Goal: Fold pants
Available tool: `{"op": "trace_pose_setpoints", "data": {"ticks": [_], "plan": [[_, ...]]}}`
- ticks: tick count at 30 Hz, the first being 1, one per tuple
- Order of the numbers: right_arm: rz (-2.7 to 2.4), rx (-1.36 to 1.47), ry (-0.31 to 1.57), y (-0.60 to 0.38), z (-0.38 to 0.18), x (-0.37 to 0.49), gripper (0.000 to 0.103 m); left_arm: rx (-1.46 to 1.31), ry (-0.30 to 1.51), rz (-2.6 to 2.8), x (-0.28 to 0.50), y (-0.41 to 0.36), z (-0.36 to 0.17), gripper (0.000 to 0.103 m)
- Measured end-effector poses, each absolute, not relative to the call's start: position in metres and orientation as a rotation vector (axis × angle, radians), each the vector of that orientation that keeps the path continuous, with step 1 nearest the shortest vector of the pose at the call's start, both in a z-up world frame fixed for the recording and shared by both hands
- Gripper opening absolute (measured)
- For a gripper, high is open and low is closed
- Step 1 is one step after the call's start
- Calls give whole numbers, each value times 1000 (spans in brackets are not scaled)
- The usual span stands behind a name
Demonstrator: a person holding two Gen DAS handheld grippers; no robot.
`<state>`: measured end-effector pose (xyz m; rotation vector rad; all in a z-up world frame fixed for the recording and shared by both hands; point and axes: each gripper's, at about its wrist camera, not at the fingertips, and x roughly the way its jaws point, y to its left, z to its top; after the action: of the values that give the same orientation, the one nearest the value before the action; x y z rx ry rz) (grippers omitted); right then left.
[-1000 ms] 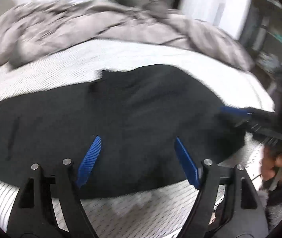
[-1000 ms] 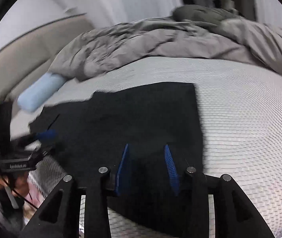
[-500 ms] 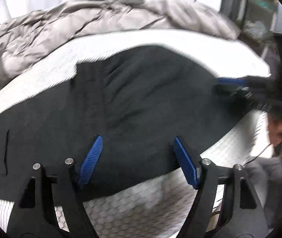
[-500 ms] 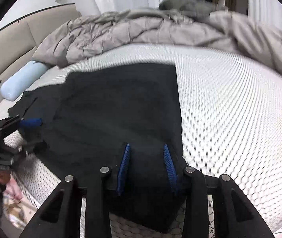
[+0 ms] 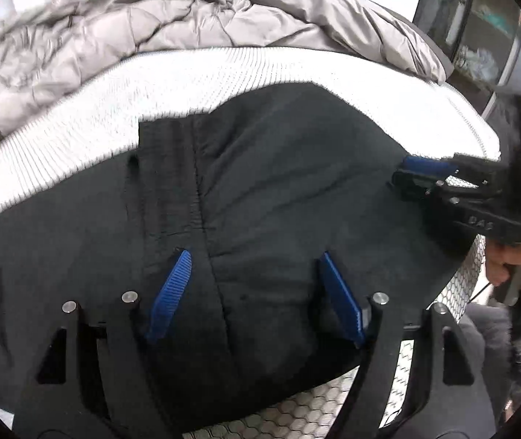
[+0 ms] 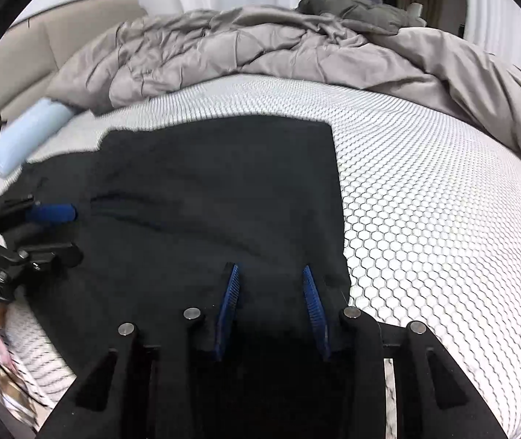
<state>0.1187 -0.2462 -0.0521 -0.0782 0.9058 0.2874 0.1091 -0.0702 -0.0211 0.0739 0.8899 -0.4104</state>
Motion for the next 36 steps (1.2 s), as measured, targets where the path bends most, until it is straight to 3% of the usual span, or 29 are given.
{"op": "trace_pose_setpoints", "data": {"ticks": [2,5,9,10,11,12,13,14,15,18,24,26,28,31,36], "plan": [[344,-45,878,-241,-37,123,40,85,836,-435,118,-74,-12,72],[404,42,889,-225,-29,153,45,88,902,-406,174,-68,-19,72],[436,66,1031,-195,-60,206,45,57,993,-383,213,-50,-48,68],[423,33,1054,-193,-68,212,40,37,976,-406,211,-40,-49,61],[408,-18,1055,-194,-75,213,36,34,961,-426,208,-34,-48,61],[387,-48,1036,-198,-74,206,36,54,947,-428,202,-28,-47,61],[366,-59,1019,-203,-73,203,36,86,945,-382,196,-22,-47,72],[324,-76,1013,-208,-71,201,36,96,953,-341,195,-14,-49,76],[260,-103,1011,-216,-71,199,36,70,966,-325,194,-8,-49,75],[239,-102,985,-221,-61,196,37,-16,967,-309,184,6,-34,65],[370,-24,922,-202,-30,196,39,68,819,-410,196,-36,9,65],[397,21,934,-195,-29,210,39,109,872,-418,223,-52,-4,63],[445,92,979,-191,-38,231,39,128,955,-374,248,-54,-24,47],[425,16,1088,-181,-66,255,38,99,968,-382,256,-38,-39,38],[160,-126,1053,-213,-70,260,37,128,960,-337,241,-19,-30,37]]}}
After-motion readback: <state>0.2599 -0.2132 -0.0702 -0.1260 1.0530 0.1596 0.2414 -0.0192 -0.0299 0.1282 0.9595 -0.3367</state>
